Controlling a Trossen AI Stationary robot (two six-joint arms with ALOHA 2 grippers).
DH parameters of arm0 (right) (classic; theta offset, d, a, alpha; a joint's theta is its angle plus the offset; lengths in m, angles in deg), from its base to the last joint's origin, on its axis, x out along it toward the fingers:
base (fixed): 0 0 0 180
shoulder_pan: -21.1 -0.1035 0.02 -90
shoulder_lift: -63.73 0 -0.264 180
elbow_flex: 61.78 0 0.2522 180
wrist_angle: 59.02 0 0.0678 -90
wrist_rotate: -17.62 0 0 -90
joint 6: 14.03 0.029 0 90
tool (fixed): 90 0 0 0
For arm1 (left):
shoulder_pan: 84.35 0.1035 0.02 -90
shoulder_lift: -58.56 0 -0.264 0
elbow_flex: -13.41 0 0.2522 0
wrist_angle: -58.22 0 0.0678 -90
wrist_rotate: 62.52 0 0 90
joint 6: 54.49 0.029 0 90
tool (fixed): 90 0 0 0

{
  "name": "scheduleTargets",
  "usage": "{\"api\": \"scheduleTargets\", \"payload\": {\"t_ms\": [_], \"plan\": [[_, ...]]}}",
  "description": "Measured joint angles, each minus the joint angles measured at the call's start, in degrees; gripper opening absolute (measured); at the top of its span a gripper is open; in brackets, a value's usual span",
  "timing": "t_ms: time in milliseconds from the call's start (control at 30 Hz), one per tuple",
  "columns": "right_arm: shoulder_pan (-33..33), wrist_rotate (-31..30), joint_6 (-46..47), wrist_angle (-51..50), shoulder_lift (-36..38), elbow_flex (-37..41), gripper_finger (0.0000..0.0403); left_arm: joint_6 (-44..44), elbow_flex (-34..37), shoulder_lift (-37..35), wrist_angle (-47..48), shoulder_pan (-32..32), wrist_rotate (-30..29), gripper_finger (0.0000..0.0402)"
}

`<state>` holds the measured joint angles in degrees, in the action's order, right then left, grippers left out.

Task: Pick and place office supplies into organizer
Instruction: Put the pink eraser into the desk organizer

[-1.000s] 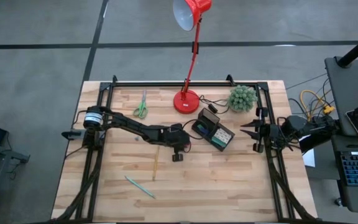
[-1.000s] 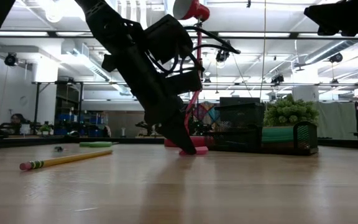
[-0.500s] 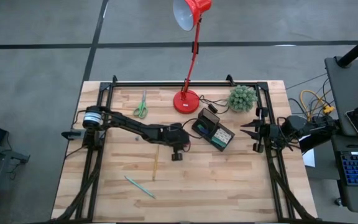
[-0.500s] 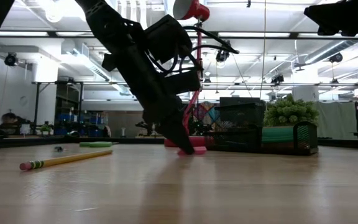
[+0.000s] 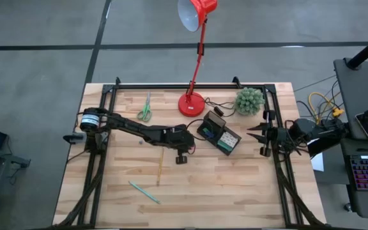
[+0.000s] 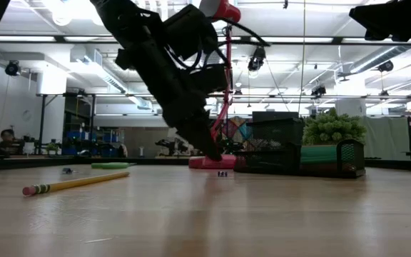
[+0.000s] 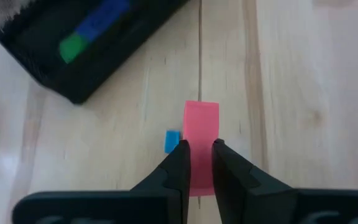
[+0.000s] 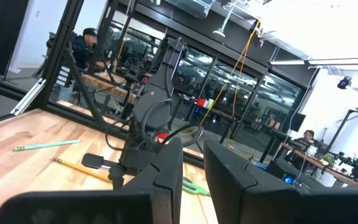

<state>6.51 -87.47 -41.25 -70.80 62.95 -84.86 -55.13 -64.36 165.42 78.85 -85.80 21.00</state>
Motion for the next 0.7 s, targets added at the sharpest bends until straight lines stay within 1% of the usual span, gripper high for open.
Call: {"api": "scheduleTargets", "payload": {"t_ms": [167, 300, 533, 633, 700], "plan": [[0.00, 0.00, 0.03, 0.02, 0.00, 0.00, 0.0056, 2.76, -1.30, -0.07, -0.60, 0.11, 0.09, 0.0030], [0.00, 0.00, 0.04, 0.00, 0.00, 0.00, 0.0056, 6.06, -2.34, -0.07, -4.18, 0.35, 0.15, 0.0030], [0.00, 0.00, 0.17, 0.00, 0.00, 0.00, 0.0056, 16.33, -4.74, 0.06, -9.51, 1.49, 0.16, 0.0030], [0.00, 0.00, 0.17, 0.00, 0.00, 0.00, 0.0056, 23.90, -4.69, 0.11, -11.23, 2.35, 0.15, 0.0030], [0.00, 0.00, 0.17, 0.01, -0.01, 0.00, 0.0056, 27.12, -4.43, 0.14, -12.68, 3.07, 0.14, 0.0030]]}}
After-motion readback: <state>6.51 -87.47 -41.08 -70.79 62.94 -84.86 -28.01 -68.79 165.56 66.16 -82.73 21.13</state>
